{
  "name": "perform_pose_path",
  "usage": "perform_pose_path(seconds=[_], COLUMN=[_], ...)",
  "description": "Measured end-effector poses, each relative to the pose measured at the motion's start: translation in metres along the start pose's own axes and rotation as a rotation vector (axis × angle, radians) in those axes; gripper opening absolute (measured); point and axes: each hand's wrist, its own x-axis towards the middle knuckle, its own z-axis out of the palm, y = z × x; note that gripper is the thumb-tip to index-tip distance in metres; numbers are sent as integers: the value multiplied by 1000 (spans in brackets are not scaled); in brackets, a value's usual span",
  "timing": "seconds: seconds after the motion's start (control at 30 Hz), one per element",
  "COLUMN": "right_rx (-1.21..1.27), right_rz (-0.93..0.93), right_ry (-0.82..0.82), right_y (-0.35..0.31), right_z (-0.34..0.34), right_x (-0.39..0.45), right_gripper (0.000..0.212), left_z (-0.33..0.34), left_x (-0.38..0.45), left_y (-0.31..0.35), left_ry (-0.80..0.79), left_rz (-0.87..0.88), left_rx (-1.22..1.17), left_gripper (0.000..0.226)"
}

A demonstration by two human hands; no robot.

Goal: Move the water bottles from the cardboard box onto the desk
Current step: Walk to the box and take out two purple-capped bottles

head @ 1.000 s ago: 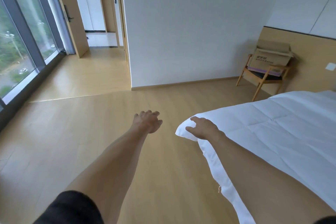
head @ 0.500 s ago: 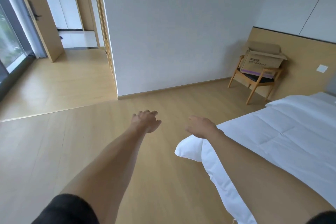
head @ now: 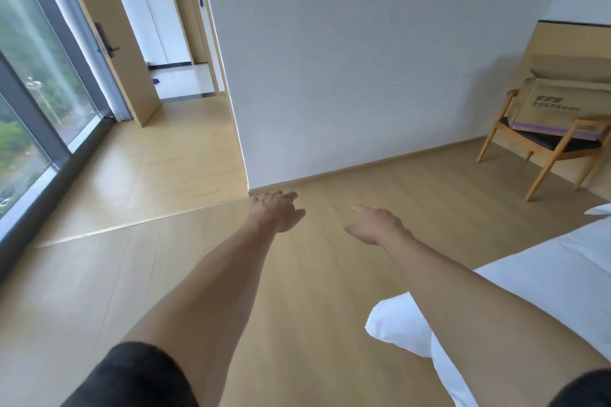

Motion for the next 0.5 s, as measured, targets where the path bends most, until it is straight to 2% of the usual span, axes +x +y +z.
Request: perform_pose_path(seconds=[0.3,0.5], right_rx=[-11,8], right_rz=[5,93], right_ry=[-12,12], right_y=[14,50], right_z=[-45,-69], right_x=[146,220], right_gripper=[54,58], left_z=[-26,-33], left_x=[152,244], left_y=[30,79], left_ry=[-45,-55], left_rz=[-8,113], left_rx=[8,17], left_gripper=[56,55])
